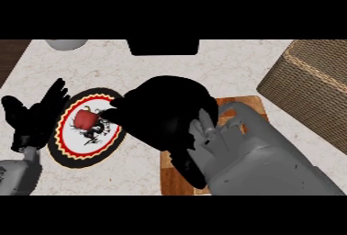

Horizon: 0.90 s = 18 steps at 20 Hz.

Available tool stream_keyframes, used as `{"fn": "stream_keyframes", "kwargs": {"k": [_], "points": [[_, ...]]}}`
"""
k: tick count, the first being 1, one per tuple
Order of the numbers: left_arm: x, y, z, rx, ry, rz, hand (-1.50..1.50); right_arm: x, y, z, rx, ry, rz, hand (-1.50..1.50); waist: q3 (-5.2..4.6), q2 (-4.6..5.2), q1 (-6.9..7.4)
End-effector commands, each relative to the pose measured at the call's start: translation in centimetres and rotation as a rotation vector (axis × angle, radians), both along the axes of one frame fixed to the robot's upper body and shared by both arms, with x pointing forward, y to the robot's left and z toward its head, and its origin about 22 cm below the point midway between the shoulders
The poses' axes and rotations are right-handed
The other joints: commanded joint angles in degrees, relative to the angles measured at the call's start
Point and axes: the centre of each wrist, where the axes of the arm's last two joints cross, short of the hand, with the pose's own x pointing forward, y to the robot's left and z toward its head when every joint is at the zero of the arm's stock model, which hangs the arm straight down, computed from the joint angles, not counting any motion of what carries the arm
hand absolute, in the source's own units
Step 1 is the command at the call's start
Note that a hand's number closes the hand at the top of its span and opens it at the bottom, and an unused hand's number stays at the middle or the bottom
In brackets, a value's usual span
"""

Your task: Pick the croissant from the cutting board and place it in the basket

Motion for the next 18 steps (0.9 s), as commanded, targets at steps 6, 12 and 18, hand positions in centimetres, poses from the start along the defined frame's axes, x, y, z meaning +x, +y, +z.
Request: {"fn": "stream_keyframes", "kwargs": {"k": [6,12,18], "points": [[-0.9,-0.9,-2.6,0.0,-0.006,0.001,0.0,-2.3,-6.1,-1.8,0.012,-0.01,-0.053,-1.5,0.04,0.41,0.32],[1.6,0.4,0.3,-0.015,-0.023,-0.023,0.0,-1.7,-7.8,-3.8,0.074,-0.019,-0.078,-1.5,0.07,0.74,1.17],[0.2,-0.7,2.8,0.01,-0.027,-0.04,0.0,-2.3,-8.0,-10.4,0.125,0.012,-0.1,-1.5,0.18,0.75,1.98]]}}
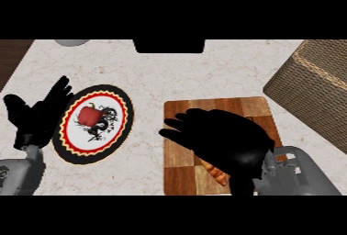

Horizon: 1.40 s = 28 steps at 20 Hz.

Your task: Pick the croissant from the cutting board and place it in the basket

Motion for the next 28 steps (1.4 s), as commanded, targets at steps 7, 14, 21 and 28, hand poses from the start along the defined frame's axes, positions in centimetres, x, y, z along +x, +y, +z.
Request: {"fn": "stream_keyframes", "kwargs": {"k": [7,14,21,28], "points": [[0.0,-0.5,-0.3,-0.006,-0.002,0.008,0.0,0.8,2.2,-9.0,0.03,-0.005,-0.021,-1.5,-0.1,-0.25,-0.43],[-0.6,2.3,-0.7,-0.008,0.016,0.013,0.0,2.9,-0.7,-13.6,-0.093,0.006,-0.019,-1.5,-0.1,-0.24,-0.35],[-0.2,2.1,-0.5,-0.003,0.025,0.006,0.0,4.3,-0.9,-12.8,-0.065,0.015,-0.008,-1.5,-0.1,-0.31,-0.47],[0.4,2.0,-1.3,0.001,0.013,0.022,0.0,4.6,-0.3,-12.1,-0.066,0.091,0.005,-1.5,-0.12,-0.28,-0.62]]}}
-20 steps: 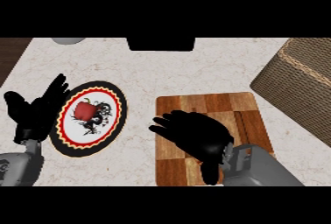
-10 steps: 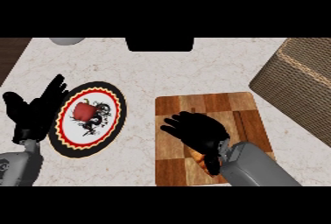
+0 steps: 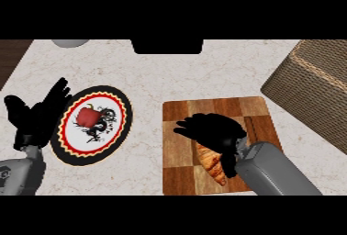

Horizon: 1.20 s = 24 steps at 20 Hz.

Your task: Pick the croissant from the cutting board and place it in the basket

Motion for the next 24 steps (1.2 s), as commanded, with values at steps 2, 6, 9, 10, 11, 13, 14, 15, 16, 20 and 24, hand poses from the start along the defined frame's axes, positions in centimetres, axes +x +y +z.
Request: {"fn": "stream_keyframes", "kwargs": {"k": [2,6,9,10,11,13,14,15,16,20,24], "points": [[-0.1,-0.6,1.2,0.001,-0.009,-0.009,0.0,-0.2,-1.0,-1.3,0.027,0.052,0.035,-1.5,0.01,-0.02,0.01],[1.6,-0.8,1.2,-0.006,0.003,-0.002,0.0,-1.4,-0.6,-0.4,0.012,0.04,0.046,-1.5,-0.01,-0.01,-0.21],[-0.9,0.3,1.1,-0.003,0.001,0.007,0.0,-1.5,-1.4,-1.0,-0.014,-0.02,0.057,-1.5,0.01,-0.06,0.03],[0.8,0.8,-0.1,-0.007,-0.014,0.009,0.0,-2.1,-0.5,-2.6,-0.031,-0.026,0.039,-1.5,-0.01,0.03,-0.2],[0.3,-0.2,1.6,-0.019,-0.01,-0.015,0.0,-2.5,-0.7,-2.0,-0.033,-0.022,0.019,-1.5,0.0,-0.05,-0.11],[-0.6,0.4,-1.2,0.008,0.002,0.017,0.0,-2.7,-0.4,-4.2,-0.04,-0.052,0.029,-1.5,0.0,0.04,0.02],[-1.4,-0.6,1.0,-0.005,0.02,0.003,0.0,-2.2,-1.6,-2.9,-0.063,-0.043,0.033,-1.5,0.01,-0.07,0.13],[0.4,-0.7,-0.3,-0.004,-0.024,0.004,0.0,-1.9,1.4,-2.8,-0.065,-0.059,0.046,-1.5,-0.01,0.03,-0.01],[0.4,0.1,0.9,-0.011,0.024,-0.01,0.0,-1.0,-0.5,-3.8,-0.064,-0.071,0.045,-1.5,0.0,0.03,0.06],[0.0,0.6,0.7,-0.003,-0.005,-0.006,0.0,-2.5,0.2,-5.1,-0.117,-0.075,0.095,1.5,0.0,0.0,-0.02],[-0.9,-1.4,0.3,-0.008,-0.002,-0.008,0.0,-1.6,-0.9,-5.9,-0.167,-0.111,0.147,1.5,0.01,-0.01,0.12]]}}
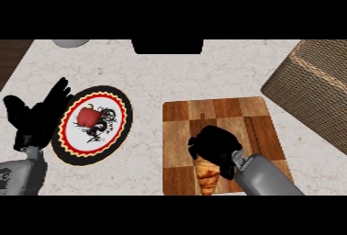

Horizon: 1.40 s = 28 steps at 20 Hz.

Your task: Pick the croissant from the cutting board and place it in the basket

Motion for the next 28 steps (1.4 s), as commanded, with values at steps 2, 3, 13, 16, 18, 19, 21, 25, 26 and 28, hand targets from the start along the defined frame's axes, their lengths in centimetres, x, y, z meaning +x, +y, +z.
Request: {"fn": "stream_keyframes", "kwargs": {"k": [2,3,13,16,18,19,21,25,26,28], "points": [[-1.1,-0.6,-0.6,0.006,-0.012,0.001,0.0,-0.2,0.1,-0.2,-0.042,0.001,0.037,1.5,0.02,0.09,-0.08],[0.8,1.4,0.1,-0.006,0.007,0.009,0.0,-2.1,-0.3,-2.3,-0.031,0.012,0.049,1.5,0.02,0.14,-0.35],[-0.7,2.1,-0.2,0.014,-0.002,0.059,0.0,1.5,-3.7,-1.9,0.272,-0.079,-0.853,1.5,0.43,-0.06,-3.75],[-0.4,1.4,-0.3,-0.002,-0.009,0.021,0.0,0.8,-4.1,-2.5,0.338,-0.097,-1.089,1.5,0.26,0.39,-0.82],[0.1,-0.3,0.1,-0.017,-0.024,-0.008,0.0,1.1,-2.4,-1.6,0.4,-0.098,-1.171,1.5,0.25,0.3,1.22],[0.5,0.4,0.4,-0.015,-0.021,-0.014,0.0,0.7,-2.1,-1.7,0.458,-0.096,-1.223,1.5,0.23,0.49,1.07],[0.4,-0.4,0.1,0.009,0.002,-0.04,0.0,0.9,-0.9,0.1,0.63,-0.097,-1.261,1.5,0.32,0.37,2.09],[0.8,-0.8,0.5,0.006,-0.017,-0.054,0.0,0.2,2.2,3.7,0.973,-0.203,-1.258,1.5,0.24,0.01,2.63],[1.0,-0.8,0.2,0.004,-0.012,-0.038,0.0,0.1,3.4,5.4,1.052,-0.253,-1.211,1.5,0.15,0.09,2.52],[0.9,-1.2,-0.2,0.006,0.002,-0.048,0.0,-0.3,5.7,6.8,1.093,-0.358,-1.21,1.5,0.0,-0.05,1.96]]}}
